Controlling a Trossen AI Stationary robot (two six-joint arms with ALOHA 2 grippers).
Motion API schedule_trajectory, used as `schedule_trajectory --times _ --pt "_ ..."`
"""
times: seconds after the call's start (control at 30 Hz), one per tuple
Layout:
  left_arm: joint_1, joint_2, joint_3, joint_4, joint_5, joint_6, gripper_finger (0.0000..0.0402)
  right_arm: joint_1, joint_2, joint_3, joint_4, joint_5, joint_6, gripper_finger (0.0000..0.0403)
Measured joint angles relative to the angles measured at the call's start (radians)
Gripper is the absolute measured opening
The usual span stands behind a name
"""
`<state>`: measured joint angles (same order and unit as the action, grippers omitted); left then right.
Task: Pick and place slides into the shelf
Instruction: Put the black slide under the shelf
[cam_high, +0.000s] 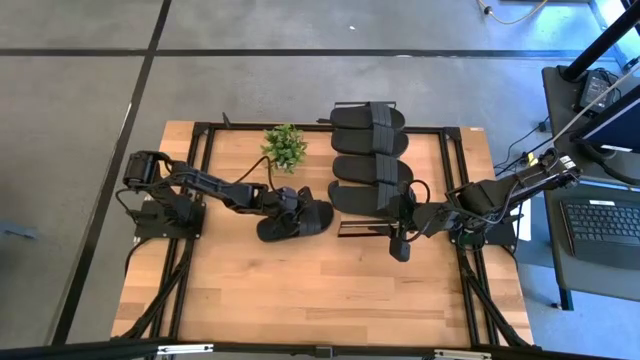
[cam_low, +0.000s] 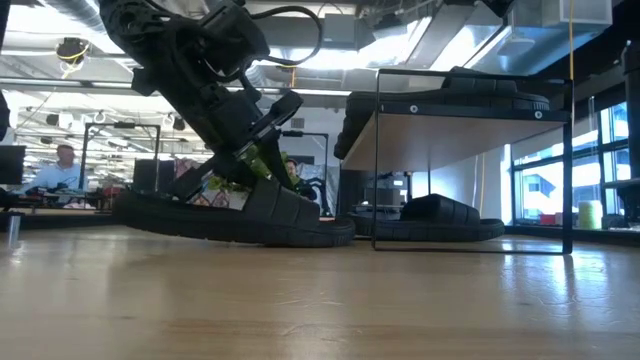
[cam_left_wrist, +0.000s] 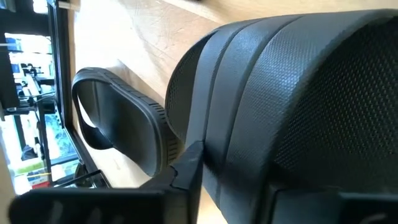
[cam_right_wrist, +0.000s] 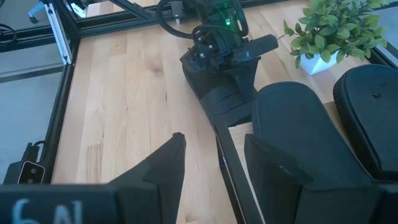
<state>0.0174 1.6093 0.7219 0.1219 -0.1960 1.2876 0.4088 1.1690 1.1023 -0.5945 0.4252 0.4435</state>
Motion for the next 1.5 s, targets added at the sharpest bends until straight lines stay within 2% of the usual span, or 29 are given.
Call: schedule_trajectory --times 0.17,0.37,0.6,0.8,0.93,1.0,1.07,1.17,1.33,1.4,1.5 --pt "0.0 0.0 0.0 0.0 0.007 -0.001 0.0131 0.0 0.0 0.0 0.0 0.0 0.001 0.0167" --pt "0.0 -0.002 0.001 -0.006 -0.034 0.001 0.0187 0.0 0.0 0.0 0.0 0.0 0.001 0.0167" --pt "-0.001 -0.032 0.001 -0.074 -0.105 -0.009 0.0196 0.0 0.0 0.0 0.0 0.0 0.001 0.0167" --pt "-0.01 -0.176 0.001 -0.273 -0.14 -0.235 0.0195 0.0 0.0 0.0 0.0 0.0 -0.002 0.0167" --pt "-0.061 -0.322 0.001 -0.393 -0.18 -0.465 0.0195 0.0 0.0 0.0 0.0 0.0 -0.003 0.0167" --pt "-0.092 -0.398 0.004 -0.45 -0.205 -0.659 0.0195 0.0 0.0 0.0 0.0 0.0 -0.003 0.0167" --pt "-0.119 -0.466 0.03 -0.549 -0.185 -0.921 0.0195 0.0 0.0 0.0 0.0 0.0 -0.002 0.0167" --pt "-0.145 -0.537 0.095 -0.706 -0.058 -1.29 0.0195 0.0 0.0 0.0 0.001 0.0 -0.007 0.0167" --pt "-0.189 -0.568 0.156 -0.844 0.164 -1.748 0.0195 0.0 0.0 0.0 0.001 0.0 -0.025 0.0167" --pt "-0.208 -0.567 0.158 -0.881 0.22 -1.892 0.0195 0.0 0.0 0.0 0.001 0.0 -0.036 0.0167" --pt "-0.232 -0.546 0.158 -0.979 0.225 -2.039 0.0195 0.0 0.0 0.0 0.002 0.0 -0.062 0.0167"
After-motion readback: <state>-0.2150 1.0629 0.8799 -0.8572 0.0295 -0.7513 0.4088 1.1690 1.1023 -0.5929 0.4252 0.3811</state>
